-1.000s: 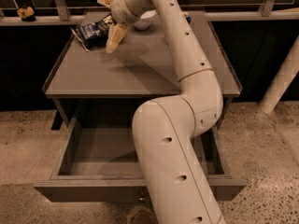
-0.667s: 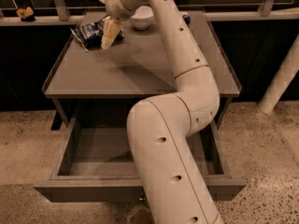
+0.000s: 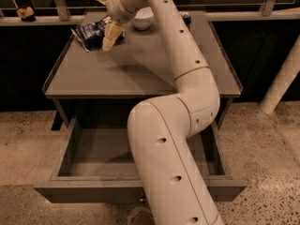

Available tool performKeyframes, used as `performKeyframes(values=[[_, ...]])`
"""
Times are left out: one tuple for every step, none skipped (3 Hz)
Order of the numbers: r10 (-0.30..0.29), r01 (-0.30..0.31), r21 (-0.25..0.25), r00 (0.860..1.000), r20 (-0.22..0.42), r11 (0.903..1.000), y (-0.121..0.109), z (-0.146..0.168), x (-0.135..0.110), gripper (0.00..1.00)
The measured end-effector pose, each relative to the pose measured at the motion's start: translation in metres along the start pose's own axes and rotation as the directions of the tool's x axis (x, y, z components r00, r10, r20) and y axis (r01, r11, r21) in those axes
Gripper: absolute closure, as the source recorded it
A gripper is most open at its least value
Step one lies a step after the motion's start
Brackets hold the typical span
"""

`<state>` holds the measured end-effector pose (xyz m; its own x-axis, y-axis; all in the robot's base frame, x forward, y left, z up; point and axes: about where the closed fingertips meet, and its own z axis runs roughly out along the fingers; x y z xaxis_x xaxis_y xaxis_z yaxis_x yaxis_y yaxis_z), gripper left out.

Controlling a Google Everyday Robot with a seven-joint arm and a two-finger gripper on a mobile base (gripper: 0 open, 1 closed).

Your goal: Place blue chip bag into top drawer

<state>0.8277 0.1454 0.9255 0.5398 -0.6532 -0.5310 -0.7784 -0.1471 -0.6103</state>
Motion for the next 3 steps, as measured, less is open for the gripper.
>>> performKeyframes(values=[[-0.016, 0.016, 0.018, 1.0, 0.001, 0.9997, -0.003, 0.008, 0.006, 0.0], [-0.045, 0.045, 0.053, 0.999, -0.011, 0.9976, -0.014, 0.011, 0.004, 0.0], [-0.045, 0.045, 0.053, 0.999, -0.011, 0.9976, -0.014, 0.011, 0.004, 0.0]])
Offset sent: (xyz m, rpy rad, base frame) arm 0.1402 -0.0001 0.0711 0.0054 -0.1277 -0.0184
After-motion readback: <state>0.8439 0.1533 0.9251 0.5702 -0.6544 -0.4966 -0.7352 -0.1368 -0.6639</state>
